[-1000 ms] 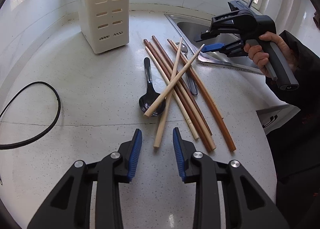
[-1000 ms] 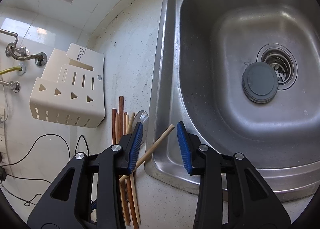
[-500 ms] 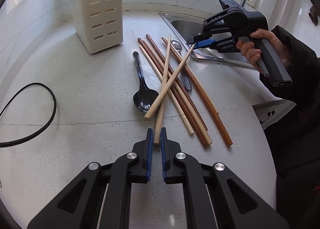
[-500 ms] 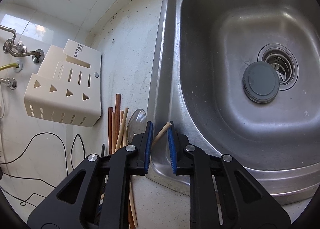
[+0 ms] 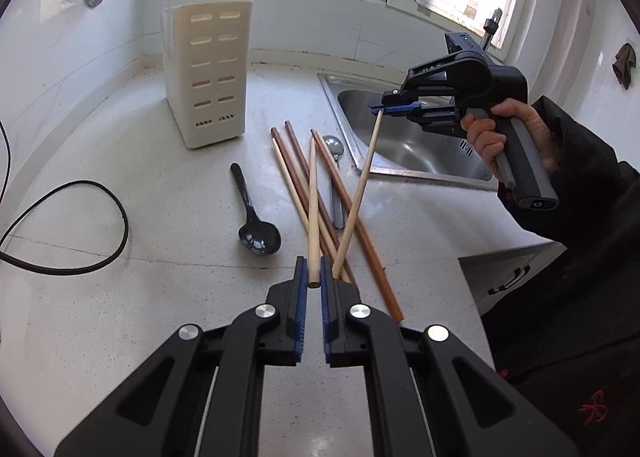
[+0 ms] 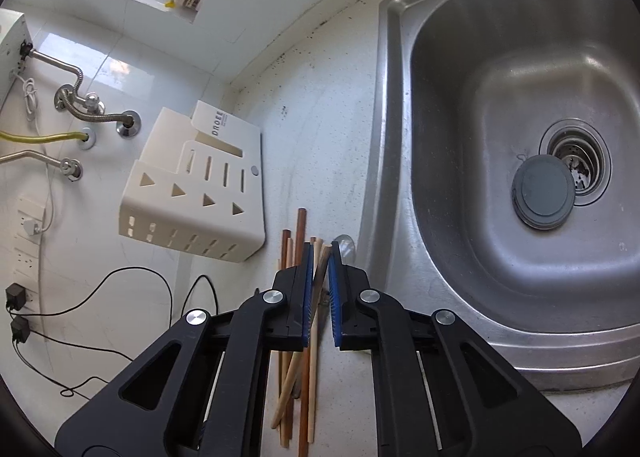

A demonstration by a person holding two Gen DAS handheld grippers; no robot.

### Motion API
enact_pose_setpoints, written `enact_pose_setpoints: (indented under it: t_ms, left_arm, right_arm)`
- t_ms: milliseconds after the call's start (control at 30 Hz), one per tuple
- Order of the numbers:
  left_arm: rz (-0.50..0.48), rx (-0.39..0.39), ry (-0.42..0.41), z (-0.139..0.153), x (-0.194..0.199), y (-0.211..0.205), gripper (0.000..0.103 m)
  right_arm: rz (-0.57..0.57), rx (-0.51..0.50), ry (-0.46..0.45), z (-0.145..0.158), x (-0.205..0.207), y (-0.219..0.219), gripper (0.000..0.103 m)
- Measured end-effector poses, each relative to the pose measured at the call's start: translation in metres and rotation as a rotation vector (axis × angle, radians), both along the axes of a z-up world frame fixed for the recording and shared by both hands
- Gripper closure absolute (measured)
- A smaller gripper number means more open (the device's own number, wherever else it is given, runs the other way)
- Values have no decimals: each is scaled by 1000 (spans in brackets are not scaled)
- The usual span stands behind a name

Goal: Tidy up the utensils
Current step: 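Lift both held chopsticks upright and lower them into the white utensil holder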

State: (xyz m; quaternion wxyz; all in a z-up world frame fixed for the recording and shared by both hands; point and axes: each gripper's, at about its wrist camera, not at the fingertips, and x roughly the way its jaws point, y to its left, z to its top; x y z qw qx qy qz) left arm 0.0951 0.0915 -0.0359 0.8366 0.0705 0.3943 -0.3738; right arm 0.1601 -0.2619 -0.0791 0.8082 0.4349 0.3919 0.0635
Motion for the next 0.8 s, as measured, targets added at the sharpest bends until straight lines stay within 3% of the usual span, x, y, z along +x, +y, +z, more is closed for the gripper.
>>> enact_pose_setpoints:
  t_ms: [333,467,800]
  left_arm:
    - [174,-89,-59,46,-16,-8,97]
    - [287,-92,-115,66,-23,-20,97]
    - [442,-139,-196,100,-23,-43,97]
  right_arm:
    - [147,-117,-204,71,-4,18,98]
    - [227,-186,-291,97,-3,28,98]
    - [323,-211,-397,124,-3,29,99]
